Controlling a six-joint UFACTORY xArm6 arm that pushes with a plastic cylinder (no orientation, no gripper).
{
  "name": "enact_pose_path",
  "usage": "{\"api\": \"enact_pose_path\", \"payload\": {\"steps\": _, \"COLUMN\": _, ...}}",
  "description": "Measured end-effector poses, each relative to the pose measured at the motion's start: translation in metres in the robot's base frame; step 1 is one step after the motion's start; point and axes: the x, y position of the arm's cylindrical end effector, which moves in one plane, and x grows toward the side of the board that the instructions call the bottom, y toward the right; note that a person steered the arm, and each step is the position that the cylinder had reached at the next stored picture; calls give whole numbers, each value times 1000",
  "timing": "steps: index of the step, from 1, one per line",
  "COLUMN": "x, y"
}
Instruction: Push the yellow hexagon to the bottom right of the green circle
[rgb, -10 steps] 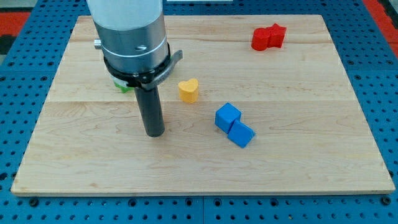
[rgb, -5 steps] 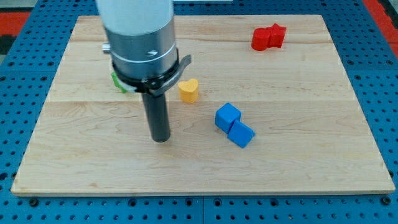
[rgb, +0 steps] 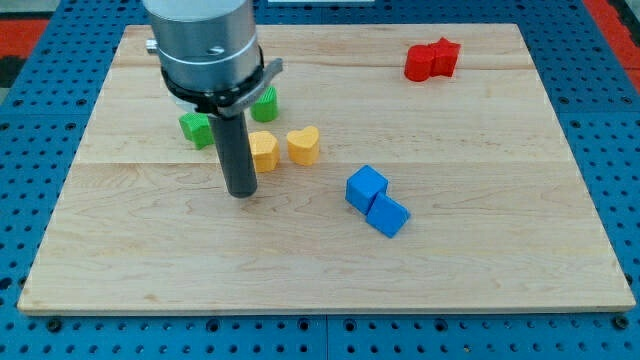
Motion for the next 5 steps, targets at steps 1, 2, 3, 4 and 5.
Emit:
{"api": "enact_pose_path", "payload": {"steps": 1, "x": -36, "y": 2}}
{"api": "enact_pose_path", "payload": {"steps": 2, "x": -37, "y": 18}}
{"api": "enact_pose_path", "payload": {"steps": 3, "x": -37, "y": -14}}
{"api": "enact_pose_path", "payload": {"steps": 4, "x": -37, "y": -42}}
{"api": "enact_pose_path", "payload": {"steps": 5, "x": -37, "y": -64}}
